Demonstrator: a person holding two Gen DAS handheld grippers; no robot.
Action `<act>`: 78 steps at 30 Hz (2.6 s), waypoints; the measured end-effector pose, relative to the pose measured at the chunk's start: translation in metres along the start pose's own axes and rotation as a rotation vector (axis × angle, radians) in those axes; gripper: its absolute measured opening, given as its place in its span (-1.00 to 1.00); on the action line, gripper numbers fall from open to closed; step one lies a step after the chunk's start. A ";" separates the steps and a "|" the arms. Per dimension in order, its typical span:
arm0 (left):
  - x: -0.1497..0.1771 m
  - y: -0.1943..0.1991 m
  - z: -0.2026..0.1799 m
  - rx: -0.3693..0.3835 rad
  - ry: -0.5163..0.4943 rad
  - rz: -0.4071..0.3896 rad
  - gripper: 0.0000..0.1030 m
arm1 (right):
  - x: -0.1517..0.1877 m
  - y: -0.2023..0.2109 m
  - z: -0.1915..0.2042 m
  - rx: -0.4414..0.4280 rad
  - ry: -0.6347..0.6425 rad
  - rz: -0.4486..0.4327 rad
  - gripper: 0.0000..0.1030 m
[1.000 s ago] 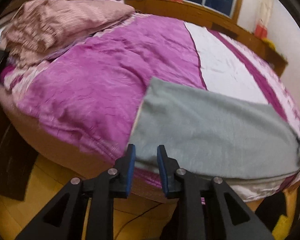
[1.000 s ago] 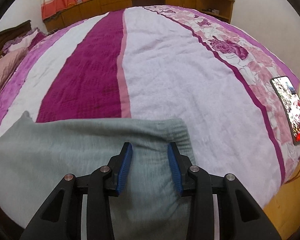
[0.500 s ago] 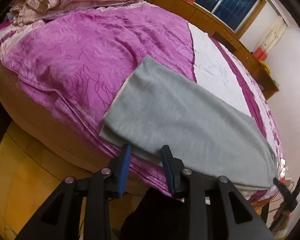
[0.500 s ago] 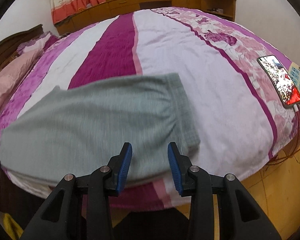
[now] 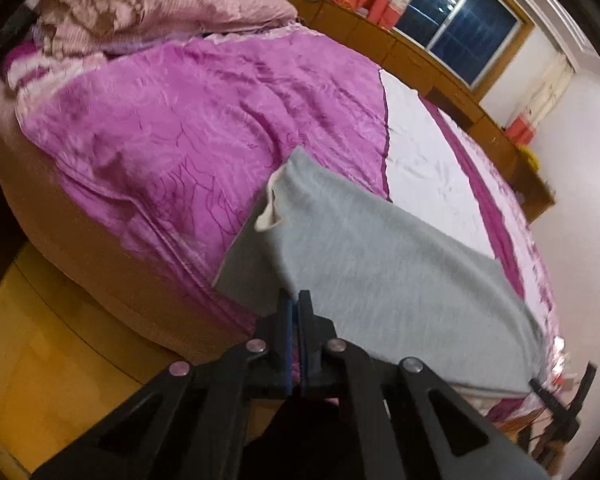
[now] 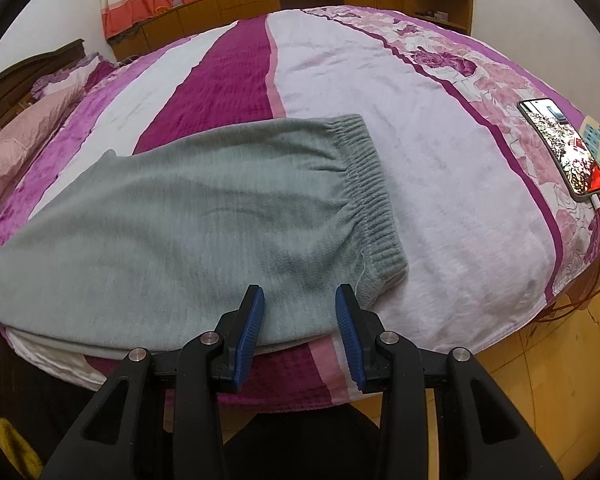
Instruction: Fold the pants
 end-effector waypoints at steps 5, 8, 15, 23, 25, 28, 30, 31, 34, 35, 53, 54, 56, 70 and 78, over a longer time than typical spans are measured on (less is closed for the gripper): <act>0.007 -0.032 0.010 -0.084 -0.046 0.055 -0.88 | 0.001 -0.005 -0.004 -0.010 -0.018 0.008 -0.41; 0.007 -0.029 0.012 -0.151 -0.079 0.033 -0.80 | 0.004 -0.007 -0.004 -0.008 -0.003 0.010 -0.41; 0.002 0.005 0.012 -0.217 -0.135 -0.019 -0.79 | 0.011 0.008 -0.016 -0.032 -0.048 -0.007 -0.41; -0.004 0.011 -0.037 -0.134 -0.226 -0.050 -0.47 | 0.034 0.032 -0.048 -0.147 -0.267 -0.089 -0.13; 0.000 0.004 -0.050 -0.130 -0.259 -0.034 -0.45 | 0.037 0.024 -0.051 -0.199 -0.318 -0.070 -0.13; 0.007 -0.014 -0.066 -0.122 -0.296 0.000 -0.45 | 0.037 0.016 -0.048 -0.275 -0.358 -0.068 -0.13; 0.013 -0.029 -0.072 -0.134 -0.315 0.036 -0.45 | 0.033 0.013 -0.043 -0.294 -0.356 -0.078 -0.13; 0.015 -0.033 -0.073 -0.142 -0.321 0.040 -0.44 | 0.032 0.012 -0.040 -0.305 -0.355 -0.077 -0.13; 0.020 -0.042 -0.075 -0.174 -0.339 0.029 -0.42 | 0.029 0.003 -0.028 -0.332 -0.337 -0.054 -0.13; 0.021 -0.044 -0.076 -0.180 -0.338 0.028 -0.41 | 0.030 -0.001 -0.025 -0.317 -0.330 -0.043 -0.13; 0.019 -0.044 -0.069 -0.174 -0.296 0.049 -0.35 | 0.000 -0.026 -0.036 -0.327 -0.447 -0.173 -0.13; 0.019 -0.045 -0.069 -0.175 -0.296 0.051 -0.35 | -0.001 -0.028 -0.040 -0.338 -0.470 -0.182 -0.13; 0.019 -0.045 -0.070 -0.184 -0.301 0.054 -0.33 | -0.002 -0.036 -0.049 -0.377 -0.526 -0.203 -0.15; 0.016 -0.039 -0.070 -0.233 -0.300 0.056 0.44 | -0.010 -0.039 -0.040 -0.342 -0.400 -0.194 -0.09; 0.015 -0.032 -0.069 -0.206 -0.296 0.071 0.45 | -0.019 -0.037 -0.041 -0.323 -0.463 -0.153 -0.08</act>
Point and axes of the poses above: each gripper's, at about its wrist camera, not at the fingertips, and y roughly against the way its jaws point, z to its left, x to its underside, the point moved 1 cm from there along -y, roughly the way its jaws point, and after that the axes turned 3 degrees about -x, right-handed, at the moved point
